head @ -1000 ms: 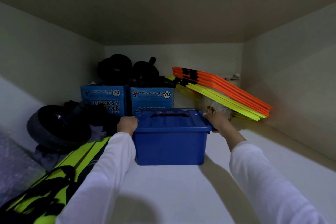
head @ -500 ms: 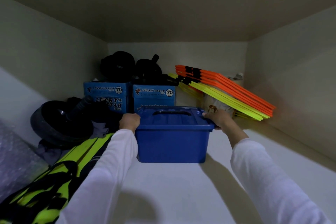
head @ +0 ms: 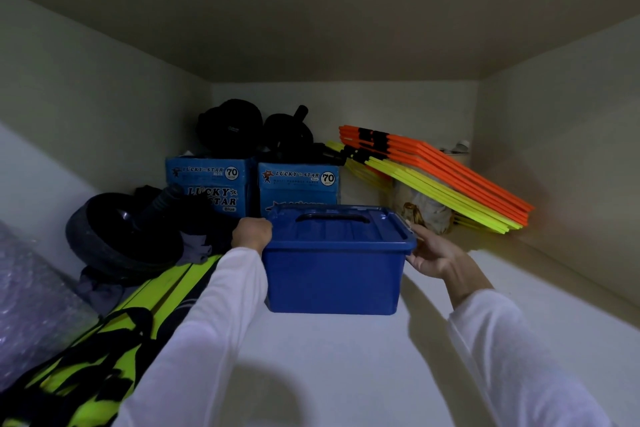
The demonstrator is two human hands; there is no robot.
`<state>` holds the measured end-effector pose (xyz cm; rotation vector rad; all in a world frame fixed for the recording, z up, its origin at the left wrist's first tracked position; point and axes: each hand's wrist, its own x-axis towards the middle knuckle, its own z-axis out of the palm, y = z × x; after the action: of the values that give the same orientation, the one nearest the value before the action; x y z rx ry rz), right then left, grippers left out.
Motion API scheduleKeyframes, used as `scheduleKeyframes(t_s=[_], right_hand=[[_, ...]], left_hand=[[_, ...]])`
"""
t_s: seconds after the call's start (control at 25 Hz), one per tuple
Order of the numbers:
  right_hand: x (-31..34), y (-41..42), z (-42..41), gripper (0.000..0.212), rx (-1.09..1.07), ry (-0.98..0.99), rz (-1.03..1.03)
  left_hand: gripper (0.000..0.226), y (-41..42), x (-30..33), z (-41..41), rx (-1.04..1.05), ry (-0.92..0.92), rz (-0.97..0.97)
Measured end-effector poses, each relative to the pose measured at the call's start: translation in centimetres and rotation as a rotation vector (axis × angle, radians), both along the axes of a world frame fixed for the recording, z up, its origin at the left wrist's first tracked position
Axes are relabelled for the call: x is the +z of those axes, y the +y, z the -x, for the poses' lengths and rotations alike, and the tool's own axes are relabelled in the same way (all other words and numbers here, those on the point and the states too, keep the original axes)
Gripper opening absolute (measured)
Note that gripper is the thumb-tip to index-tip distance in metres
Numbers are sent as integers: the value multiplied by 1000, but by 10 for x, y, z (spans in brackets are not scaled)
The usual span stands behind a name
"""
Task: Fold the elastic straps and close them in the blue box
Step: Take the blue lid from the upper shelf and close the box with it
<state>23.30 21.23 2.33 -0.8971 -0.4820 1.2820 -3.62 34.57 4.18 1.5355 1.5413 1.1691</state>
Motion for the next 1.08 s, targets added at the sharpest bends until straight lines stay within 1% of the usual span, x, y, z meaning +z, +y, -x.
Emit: scheduleKeyframes(t_s=[0.24,0.32,0.4,0.48,0.6,0.64,0.72,0.8,0.84,0.92,0.96,1.04,1.08], right_hand=[[14,6,0,17,-6,-291,92],[18,8,6,14,-20,-333,94],[20,13,13,7,-78,-367,104],[21,16,16,8,-125,-399,123],[25,14,19,6,-140,-464,193],[28,13,20,7,-167,-534,247],[37,10,23,18,-228,-746,358],[43,11,27,28,-272,-931,412],[44,13,29,29,-296,-1027,427],[43,19,33,22,-346,-1281,457],[42,23,35,19,-364,-1376,459],[39,26,34,19,-375,-1464,462],[38,26,33,20,-377,-1477,464]], left_hand=[[33,0,-1,-1,-1,-4,12],[33,-1,1,0,-3,0,28],[34,-1,1,0,1,5,30],[33,-3,2,1,3,22,32],[32,-5,2,3,-31,-6,44],[32,-7,3,3,-39,-30,53],[32,-12,7,4,-88,-112,68],[37,-22,12,11,-165,-178,122],[40,-28,14,16,-204,-205,181],[47,-30,15,29,-285,-253,328],[48,-30,15,35,-315,-282,384],[41,-29,17,38,-337,-331,418],[31,-28,17,37,-329,-341,417]])
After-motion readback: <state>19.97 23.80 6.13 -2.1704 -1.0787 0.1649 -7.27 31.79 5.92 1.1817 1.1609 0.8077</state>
